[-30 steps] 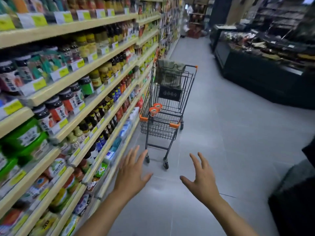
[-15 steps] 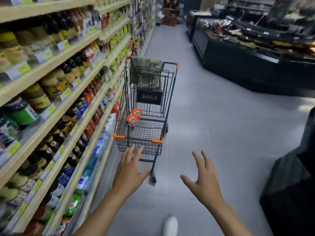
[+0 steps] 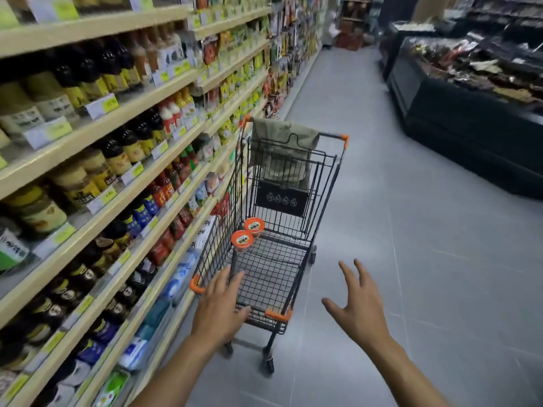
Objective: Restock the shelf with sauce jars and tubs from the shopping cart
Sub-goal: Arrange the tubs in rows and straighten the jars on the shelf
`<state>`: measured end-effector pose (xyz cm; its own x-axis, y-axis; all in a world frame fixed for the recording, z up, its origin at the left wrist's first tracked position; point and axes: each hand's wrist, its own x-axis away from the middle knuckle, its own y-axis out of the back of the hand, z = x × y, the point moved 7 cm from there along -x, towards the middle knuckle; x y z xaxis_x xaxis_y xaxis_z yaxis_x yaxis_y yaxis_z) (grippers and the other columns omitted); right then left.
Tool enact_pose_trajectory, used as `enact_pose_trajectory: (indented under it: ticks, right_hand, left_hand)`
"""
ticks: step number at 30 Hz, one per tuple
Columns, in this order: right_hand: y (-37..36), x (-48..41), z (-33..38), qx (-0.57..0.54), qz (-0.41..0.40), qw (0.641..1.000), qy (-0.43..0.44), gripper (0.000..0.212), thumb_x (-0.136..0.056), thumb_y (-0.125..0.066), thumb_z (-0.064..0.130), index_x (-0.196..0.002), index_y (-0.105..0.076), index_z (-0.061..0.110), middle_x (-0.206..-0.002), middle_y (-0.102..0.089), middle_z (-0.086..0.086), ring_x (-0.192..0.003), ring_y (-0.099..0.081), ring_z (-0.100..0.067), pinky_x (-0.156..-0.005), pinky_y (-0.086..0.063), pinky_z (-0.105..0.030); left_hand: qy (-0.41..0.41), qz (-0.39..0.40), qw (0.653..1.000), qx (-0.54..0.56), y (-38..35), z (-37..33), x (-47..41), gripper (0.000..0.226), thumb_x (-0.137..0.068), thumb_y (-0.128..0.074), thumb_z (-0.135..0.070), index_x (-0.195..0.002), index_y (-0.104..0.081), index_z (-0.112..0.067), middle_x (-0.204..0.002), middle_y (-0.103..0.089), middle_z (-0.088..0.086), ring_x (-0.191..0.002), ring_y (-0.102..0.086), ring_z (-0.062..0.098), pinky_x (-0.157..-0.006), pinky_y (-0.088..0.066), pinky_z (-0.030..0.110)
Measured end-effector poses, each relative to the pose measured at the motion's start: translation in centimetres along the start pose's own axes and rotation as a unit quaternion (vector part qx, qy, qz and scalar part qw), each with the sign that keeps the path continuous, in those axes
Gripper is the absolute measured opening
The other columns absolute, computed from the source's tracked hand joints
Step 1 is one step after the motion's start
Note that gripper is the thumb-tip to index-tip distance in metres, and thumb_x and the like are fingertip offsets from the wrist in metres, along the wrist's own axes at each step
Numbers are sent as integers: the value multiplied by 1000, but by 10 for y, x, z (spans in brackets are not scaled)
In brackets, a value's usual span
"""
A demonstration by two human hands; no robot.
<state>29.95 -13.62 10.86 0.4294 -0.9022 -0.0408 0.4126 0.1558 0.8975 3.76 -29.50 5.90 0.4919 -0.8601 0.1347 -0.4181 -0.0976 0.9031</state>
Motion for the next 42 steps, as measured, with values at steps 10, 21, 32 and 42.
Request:
enact_pose_trajectory:
  ticks: [10, 21, 32, 42]
  right_hand:
    - [-77, -165, 37, 26, 98, 993, 67, 96, -78, -73, 60, -156, -20, 39, -166, -14, 2, -149, -22, -23, -119, -25, -46]
    - [-158, -294, 64, 101, 221, 963, 120, 97, -79, -72, 56, -158, -20, 33, -166, -16, -3, -149, -24, -26, -120, -30, -47]
    - [-286, -420, 52, 168, 388, 878, 224, 98, -85, -67, 55, -158, -8, 30, -167, -7, -12, -153, -11, -34, -120, -20, -50]
    - [-414, -503, 46, 216, 523, 791, 233, 102, -93, -65, 37, -157, 15, 27, -166, 17, -10, -139, -43, -35, -110, -43, -47]
  left_hand:
    - [68, 38, 997, 18, -24, 38, -135, 84, -95, -60, -53, -161, -12, -32, -170, 1, -1, -156, -6, 23, -123, -22, 41]
    - [130, 127, 982, 53, -55, 77, -257, 85, -95, -62, -49, -161, -10, -32, -170, -4, 2, -155, -11, 27, -124, -24, 45]
    - [275, 166, 943, 82, -107, 102, -329, 88, -95, -63, -36, -159, -3, -40, -170, -4, -2, -152, -24, 26, -113, -39, 44]
    - [404, 193, 880, 162, -208, 127, -367, 98, -90, -68, -44, -160, -1, -31, -162, -34, 3, -139, -47, 28, -109, -43, 48]
